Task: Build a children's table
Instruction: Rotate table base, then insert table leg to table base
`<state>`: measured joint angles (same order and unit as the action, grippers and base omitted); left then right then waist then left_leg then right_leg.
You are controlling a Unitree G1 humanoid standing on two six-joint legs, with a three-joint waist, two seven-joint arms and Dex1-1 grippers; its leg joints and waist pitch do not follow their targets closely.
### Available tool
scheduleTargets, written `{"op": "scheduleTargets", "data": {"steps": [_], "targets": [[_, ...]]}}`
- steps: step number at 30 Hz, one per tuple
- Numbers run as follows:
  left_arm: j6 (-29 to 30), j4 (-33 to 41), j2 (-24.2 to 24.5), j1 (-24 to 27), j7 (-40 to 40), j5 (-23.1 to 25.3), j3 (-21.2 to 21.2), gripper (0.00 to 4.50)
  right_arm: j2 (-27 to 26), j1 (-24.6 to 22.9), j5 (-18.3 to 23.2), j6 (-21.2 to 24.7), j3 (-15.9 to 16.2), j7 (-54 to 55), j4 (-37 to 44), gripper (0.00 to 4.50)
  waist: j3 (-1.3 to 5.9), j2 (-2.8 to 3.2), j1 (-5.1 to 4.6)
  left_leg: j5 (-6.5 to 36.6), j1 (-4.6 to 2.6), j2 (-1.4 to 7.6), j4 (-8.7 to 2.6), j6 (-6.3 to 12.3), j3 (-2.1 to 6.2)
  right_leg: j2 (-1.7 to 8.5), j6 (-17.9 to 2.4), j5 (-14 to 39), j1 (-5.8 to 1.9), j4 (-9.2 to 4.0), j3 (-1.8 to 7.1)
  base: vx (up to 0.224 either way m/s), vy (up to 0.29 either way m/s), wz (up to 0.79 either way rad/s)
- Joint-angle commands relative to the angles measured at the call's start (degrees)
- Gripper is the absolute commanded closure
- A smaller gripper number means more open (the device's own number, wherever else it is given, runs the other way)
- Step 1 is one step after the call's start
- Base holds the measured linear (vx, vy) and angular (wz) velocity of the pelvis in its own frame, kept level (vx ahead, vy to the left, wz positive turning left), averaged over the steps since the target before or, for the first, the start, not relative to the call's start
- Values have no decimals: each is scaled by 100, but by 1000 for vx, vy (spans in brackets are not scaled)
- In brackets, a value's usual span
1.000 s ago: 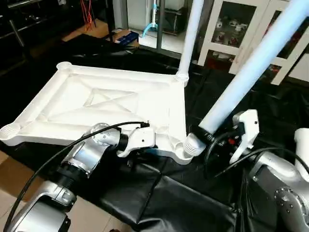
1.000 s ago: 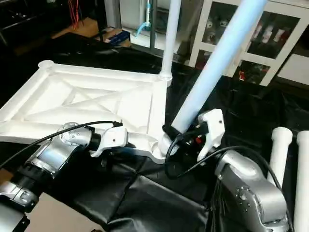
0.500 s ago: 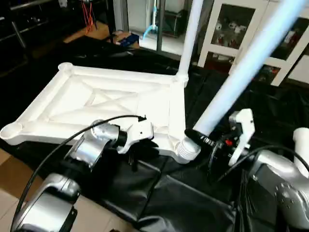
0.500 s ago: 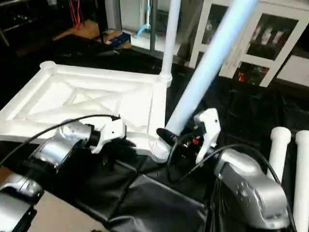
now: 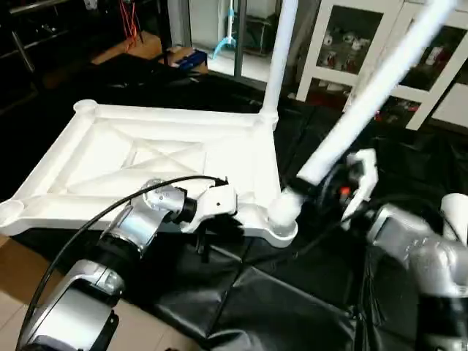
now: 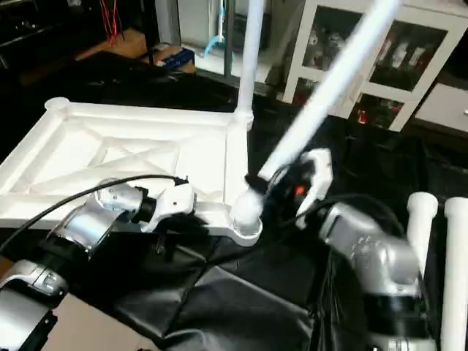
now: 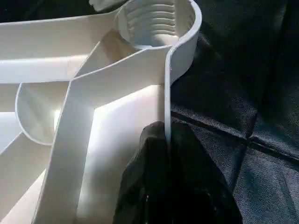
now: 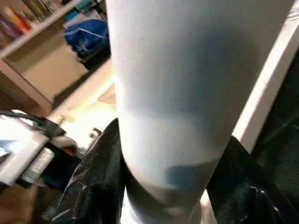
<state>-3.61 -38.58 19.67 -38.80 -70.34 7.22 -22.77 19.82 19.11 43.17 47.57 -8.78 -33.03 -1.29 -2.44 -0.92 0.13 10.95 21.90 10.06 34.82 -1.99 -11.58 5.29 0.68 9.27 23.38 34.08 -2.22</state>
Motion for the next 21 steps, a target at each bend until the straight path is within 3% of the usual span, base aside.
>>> {"op": "scheduleTargets", "data": {"steps": [1,12,16,21], "targets": [[124,-185,30,147,-56,196,-211,450,41,158,206,278,-235,-14,-205,265,377,-64,27,788,-128,288,-406,329,104,289,-1500,987,-244,-313,178,0,0,0],[173,-83,54,127,-77,199,-214,450,174,286,516,773,-448,-67,-459,265,389,-101,46,813,-125,292,-404,257,101,298,-1484,1027,-246,-315,174,0,0,0],[188,-19,81,160,-82,192,-218,450,274,279,14,463,-58,-58,-328,265,386,-97,48,821,-129,297,-409,201,103,298,-1458,1078,-235,-312,171,0,0,0],[180,22,124,179,-97,226,-248,450,253,212,-169,387,236,-85,-113,265,386,-104,41,820,-125,294,-409,219,102,295,-1445,1046,-237,-313,176,0,0,0]]}}
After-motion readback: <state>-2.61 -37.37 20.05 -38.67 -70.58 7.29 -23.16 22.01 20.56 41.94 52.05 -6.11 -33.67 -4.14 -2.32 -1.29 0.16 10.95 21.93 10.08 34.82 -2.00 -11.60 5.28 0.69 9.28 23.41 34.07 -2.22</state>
